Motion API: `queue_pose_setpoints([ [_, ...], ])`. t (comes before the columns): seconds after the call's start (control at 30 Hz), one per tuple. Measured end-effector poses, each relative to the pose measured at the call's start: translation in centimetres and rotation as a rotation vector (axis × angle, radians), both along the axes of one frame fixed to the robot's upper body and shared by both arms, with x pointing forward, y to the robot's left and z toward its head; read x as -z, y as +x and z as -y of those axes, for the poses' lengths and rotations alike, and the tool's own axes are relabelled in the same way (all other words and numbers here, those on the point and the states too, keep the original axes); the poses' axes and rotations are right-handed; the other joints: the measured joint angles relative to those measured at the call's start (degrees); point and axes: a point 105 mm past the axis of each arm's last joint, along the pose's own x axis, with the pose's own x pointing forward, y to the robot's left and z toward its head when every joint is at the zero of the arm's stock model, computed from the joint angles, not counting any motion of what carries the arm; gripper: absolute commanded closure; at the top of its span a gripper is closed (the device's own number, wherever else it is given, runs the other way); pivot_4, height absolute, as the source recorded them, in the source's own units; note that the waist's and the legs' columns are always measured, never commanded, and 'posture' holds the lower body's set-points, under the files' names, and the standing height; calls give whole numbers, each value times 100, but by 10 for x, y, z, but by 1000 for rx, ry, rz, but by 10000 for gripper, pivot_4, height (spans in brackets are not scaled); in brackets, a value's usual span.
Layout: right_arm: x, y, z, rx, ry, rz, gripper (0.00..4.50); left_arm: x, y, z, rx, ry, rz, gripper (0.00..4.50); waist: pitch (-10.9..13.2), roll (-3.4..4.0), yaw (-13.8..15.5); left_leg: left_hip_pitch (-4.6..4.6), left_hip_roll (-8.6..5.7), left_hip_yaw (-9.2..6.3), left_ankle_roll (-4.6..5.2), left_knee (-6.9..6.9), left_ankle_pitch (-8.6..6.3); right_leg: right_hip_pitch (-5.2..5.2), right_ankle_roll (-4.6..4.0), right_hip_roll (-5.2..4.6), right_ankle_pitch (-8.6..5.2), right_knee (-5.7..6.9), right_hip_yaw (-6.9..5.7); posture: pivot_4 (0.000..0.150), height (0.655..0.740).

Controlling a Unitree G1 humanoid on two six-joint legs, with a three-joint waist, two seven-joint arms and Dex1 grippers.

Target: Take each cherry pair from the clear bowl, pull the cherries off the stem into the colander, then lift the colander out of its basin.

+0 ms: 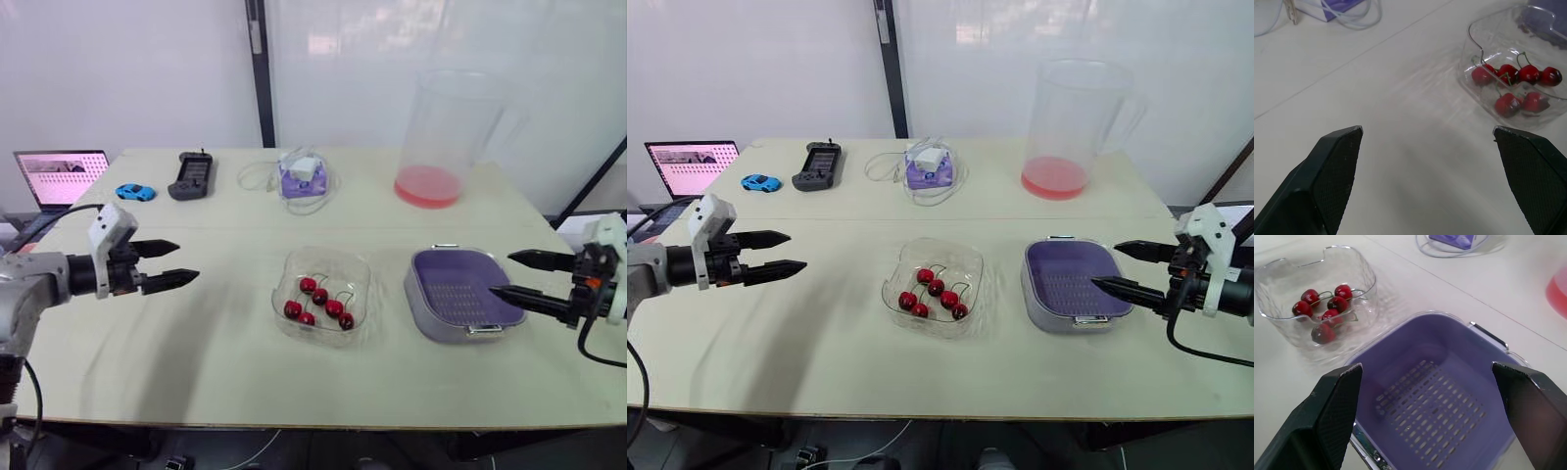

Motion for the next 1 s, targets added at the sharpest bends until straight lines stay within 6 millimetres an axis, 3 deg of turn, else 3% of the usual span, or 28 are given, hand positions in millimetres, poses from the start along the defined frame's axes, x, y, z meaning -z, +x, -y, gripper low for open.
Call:
queue_pose_setpoints([
  [0.23, 2, -2, 7, 43, 9, 19, 282, 10, 7, -1, -12, 2, 26, 0, 1, -2, -1, 1, 0, 0, 0, 2, 0, 1, 0, 0, 0, 2, 0, 1500, 7332],
  [0.77, -12, -2, 4, 68, 71, 38, 282, -5, 18, 7, 1, -11, 123, 0, 1, -2, -5, 2, 0, 0, -1, 3, 1, 1, 0, 0, 0, 7, 0, 1500, 7332],
  [0.93, -9, -4, -19, -8, 18, -83, 282, -12, -11, 26, 157, -212, -38, 0, 3, 0, -23, 2, 4, -2, -1, 4, 0, 0, 0, 3, 0, 11, -1, 1500, 7332],
  [1.0, -17, -2, -46, -109, -21, -82, 282, -15, -18, 30, 178, -198, -18, 0, 2, 11, -48, 11, 4, 4, -1, 3, 1, 1, 0, 2, 0, 12, 6, 1500, 7332],
])
